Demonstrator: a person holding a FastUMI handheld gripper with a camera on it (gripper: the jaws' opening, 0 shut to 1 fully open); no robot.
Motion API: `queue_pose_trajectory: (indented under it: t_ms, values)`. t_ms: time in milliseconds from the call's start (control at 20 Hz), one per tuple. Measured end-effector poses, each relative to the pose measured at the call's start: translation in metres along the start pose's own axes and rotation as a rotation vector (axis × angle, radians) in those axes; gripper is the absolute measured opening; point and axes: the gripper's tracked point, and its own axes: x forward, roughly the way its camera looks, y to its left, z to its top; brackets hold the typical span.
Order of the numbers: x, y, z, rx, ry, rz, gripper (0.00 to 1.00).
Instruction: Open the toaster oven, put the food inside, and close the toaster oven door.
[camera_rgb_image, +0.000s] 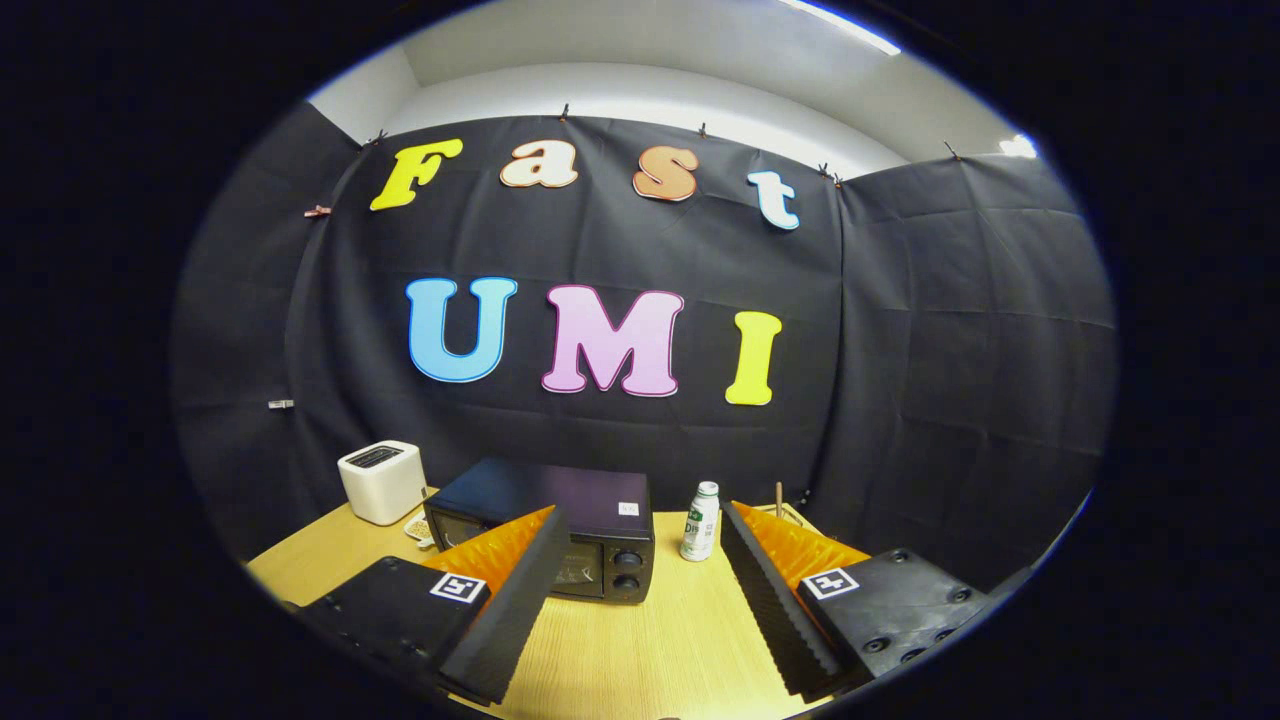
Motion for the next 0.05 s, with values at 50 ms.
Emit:
queue_pose_trajectory:
  t_ms: [50]
  values:
    - [-0.0008, -0.0027, 0.002, 0.0, -0.006, -0.004, 0.99]
